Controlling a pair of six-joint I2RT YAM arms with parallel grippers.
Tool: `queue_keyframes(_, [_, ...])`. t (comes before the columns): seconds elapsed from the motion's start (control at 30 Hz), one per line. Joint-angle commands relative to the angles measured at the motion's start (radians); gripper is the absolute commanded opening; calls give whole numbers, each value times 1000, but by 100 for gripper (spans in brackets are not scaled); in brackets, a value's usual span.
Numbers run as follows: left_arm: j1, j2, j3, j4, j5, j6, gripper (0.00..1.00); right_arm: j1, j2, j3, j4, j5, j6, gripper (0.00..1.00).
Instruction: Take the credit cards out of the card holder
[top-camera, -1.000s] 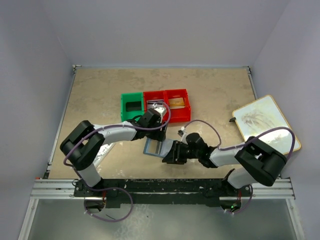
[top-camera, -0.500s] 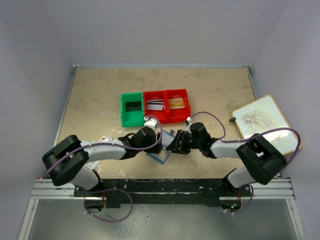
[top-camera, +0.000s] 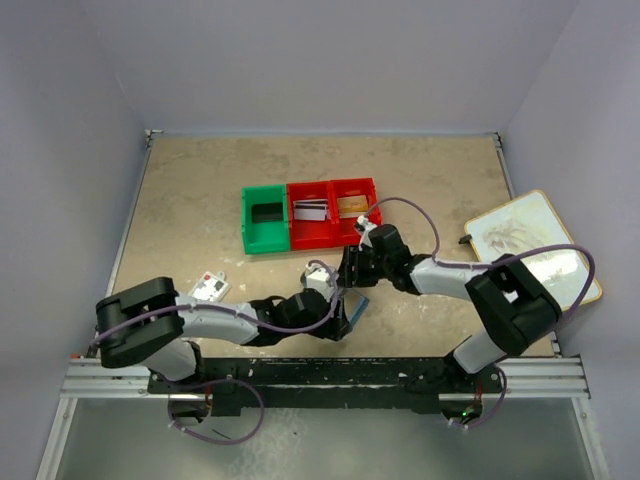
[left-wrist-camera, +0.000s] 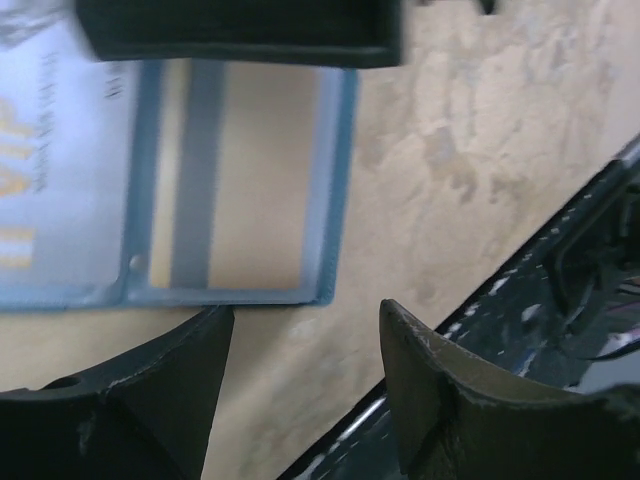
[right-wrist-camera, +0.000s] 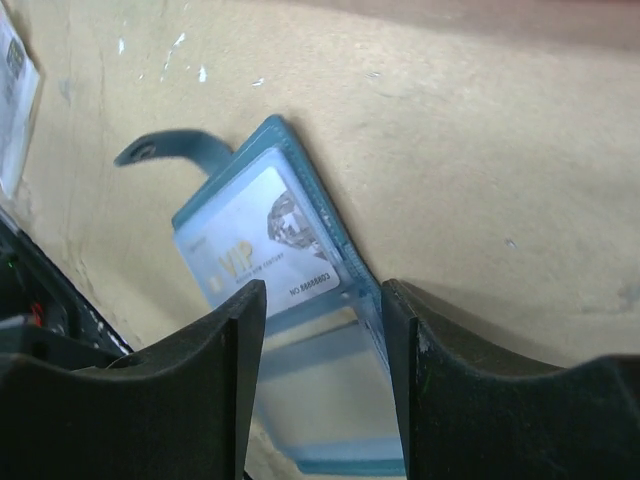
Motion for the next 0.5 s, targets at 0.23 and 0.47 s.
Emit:
queue_keyframes(0.23, [-185, 65, 47, 24, -250, -146, 58, 6, -122, 78, -201, 101, -147, 55])
queue_keyframes(0.47, [-204, -253, -24, -126, -328, -59, 62, 7, -262, 2, -108, 87, -24, 54])
